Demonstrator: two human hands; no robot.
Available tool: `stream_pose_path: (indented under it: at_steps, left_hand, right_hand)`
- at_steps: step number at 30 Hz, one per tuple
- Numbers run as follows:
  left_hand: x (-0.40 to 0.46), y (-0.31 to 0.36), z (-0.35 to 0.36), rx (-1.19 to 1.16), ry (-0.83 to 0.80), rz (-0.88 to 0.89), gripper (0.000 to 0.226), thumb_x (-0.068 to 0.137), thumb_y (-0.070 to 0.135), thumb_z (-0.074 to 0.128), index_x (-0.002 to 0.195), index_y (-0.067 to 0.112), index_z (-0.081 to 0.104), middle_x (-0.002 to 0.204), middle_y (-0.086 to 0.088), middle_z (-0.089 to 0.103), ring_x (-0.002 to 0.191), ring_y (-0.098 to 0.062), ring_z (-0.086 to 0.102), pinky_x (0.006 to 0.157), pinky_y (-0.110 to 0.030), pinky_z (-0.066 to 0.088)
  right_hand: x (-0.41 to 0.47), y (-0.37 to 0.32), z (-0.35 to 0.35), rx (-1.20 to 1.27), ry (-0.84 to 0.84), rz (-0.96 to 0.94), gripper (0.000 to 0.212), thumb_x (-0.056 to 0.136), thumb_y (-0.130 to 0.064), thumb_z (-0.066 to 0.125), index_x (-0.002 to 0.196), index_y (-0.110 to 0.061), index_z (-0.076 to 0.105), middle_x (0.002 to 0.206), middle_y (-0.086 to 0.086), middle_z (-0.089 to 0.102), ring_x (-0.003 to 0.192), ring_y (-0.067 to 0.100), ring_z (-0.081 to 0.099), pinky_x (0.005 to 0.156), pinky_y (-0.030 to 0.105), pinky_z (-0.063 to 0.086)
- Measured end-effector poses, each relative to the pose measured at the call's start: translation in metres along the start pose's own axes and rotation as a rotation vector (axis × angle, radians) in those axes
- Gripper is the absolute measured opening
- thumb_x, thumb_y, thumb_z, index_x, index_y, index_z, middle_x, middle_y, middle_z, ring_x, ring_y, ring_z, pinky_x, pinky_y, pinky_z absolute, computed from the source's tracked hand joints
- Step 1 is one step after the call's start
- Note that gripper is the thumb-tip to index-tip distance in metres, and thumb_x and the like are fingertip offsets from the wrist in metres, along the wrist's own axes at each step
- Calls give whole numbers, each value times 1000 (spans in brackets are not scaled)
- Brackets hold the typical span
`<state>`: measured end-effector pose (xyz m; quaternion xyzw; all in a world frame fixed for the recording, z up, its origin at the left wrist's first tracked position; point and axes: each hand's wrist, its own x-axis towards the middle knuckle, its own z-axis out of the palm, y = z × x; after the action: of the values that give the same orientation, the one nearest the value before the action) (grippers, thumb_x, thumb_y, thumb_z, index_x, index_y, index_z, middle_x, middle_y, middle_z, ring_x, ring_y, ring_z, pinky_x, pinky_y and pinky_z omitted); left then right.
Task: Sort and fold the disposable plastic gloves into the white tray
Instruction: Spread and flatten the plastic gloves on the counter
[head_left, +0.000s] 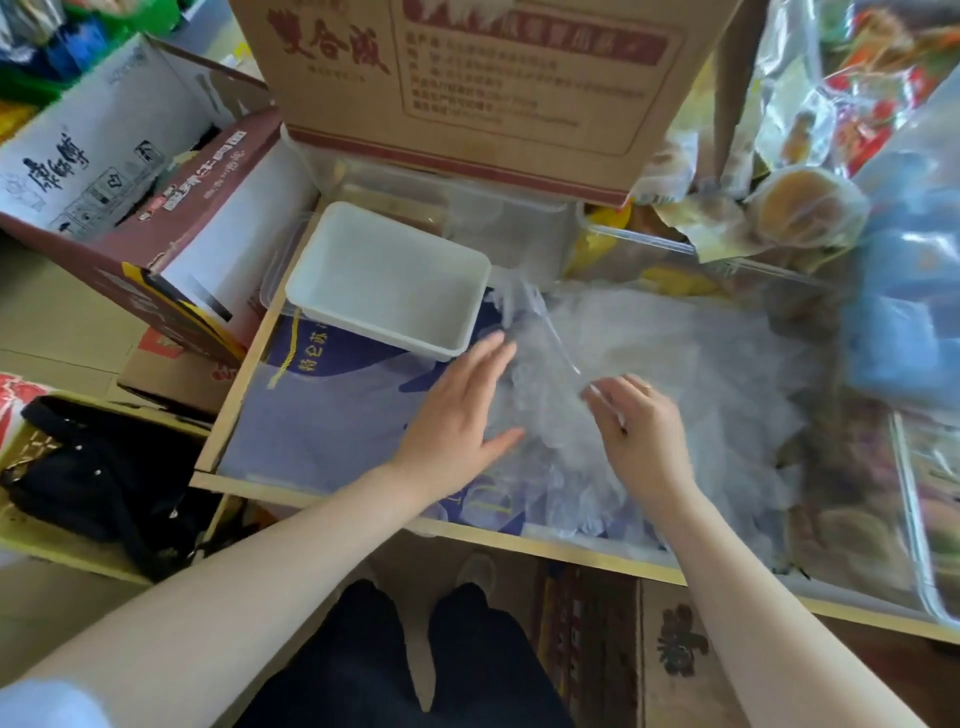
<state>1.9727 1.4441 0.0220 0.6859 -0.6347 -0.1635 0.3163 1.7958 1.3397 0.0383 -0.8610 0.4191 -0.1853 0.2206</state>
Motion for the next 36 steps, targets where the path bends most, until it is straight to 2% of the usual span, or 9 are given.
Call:
stream_pose_path:
  at_steps: [4, 7, 13, 17, 19, 25, 29, 32, 36]
  left_hand:
    - [34, 31, -1, -343, 123, -218, 112, 67, 59, 63, 147, 5, 7, 154, -13, 13, 141, -14, 11, 115, -28, 15]
    - [43, 37, -2, -771, 16, -539, 129, 53, 70, 67, 149, 17, -1, 150, 6, 16, 130, 1, 19, 108, -25, 24]
    - [20, 24, 4, -1241, -345, -872, 89, 53, 71, 71, 122, 18, 52, 116, -11, 65, 100, -22, 66, 87, -32, 53]
    - [15, 16, -7, -1552, -97, -968, 46, 81, 36, 60, 119, 12, 55, 103, -9, 69, 87, -18, 70, 75, -29, 58]
    - [13, 11, -12, -1515, 169, -984, 16, 89, 9, 55, 105, 15, 56, 84, -2, 68, 69, -12, 70, 65, -23, 57]
    - [-7, -14, -36, -1293, 481, -961, 37, 91, -5, 51, 119, 17, 45, 94, -4, 60, 65, -8, 69, 57, -15, 53]
    - [-20, -28, -43, -890, 304, -1015, 72, 88, 2, 60, 145, 18, 18, 141, -14, 38, 115, -26, 56, 78, -22, 51]
    - [-37, -24, -59, -306, 18, -454, 100, 82, 9, 68, 147, 29, -6, 154, 10, -7, 143, -7, -1, 114, -27, 19]
    - [-52, -5, -79, -132, -289, 37, 117, 74, 40, 74, 131, 56, -27, 142, 32, -35, 138, 6, -19, 107, -4, 3]
  right_hand:
    - [0, -21, -42, 869, -314, 257, 29, 93, -10, 50, 72, -15, 70, 72, -6, 64, 67, 1, 55, 64, 12, 41]
    - [3, -11, -54, 1359, -360, 424, 39, 90, -34, 43, 97, -8, 72, 103, 11, 69, 98, 19, 63, 88, 27, 48]
    - [6, 4, -37, 1524, -403, 541, 57, 78, -29, 67, 129, -8, 52, 114, 6, 64, 98, 23, 65, 78, 37, 53]
    - [9, -5, -25, 1436, -450, 591, 26, 78, 13, 56, 95, -6, 52, 103, 7, 67, 80, 19, 67, 74, 30, 57]
    - [8, -9, -19, 1235, -532, 656, 26, 83, 11, 55, 101, -7, 55, 96, 10, 67, 75, 19, 67, 69, 28, 56]
    - [9, -33, -2, 1011, -291, 863, 31, 85, -6, 64, 112, -15, 51, 76, 8, 65, 60, 13, 62, 59, 25, 47]
    - [11, -60, -6, 1003, -162, 750, 39, 87, -10, 64, 120, -19, 45, 55, 1, 54, 44, 11, 43, 43, 21, 36]
    - [15, -87, -11, 1062, -108, 680, 34, 88, -6, 61, 116, -19, 46, 51, -1, 57, 40, 11, 43, 39, 20, 36]
    - [23, -127, -12, 1091, -81, 623, 34, 90, -4, 56, 117, -22, 45, 51, 0, 62, 41, 11, 55, 41, 21, 46]
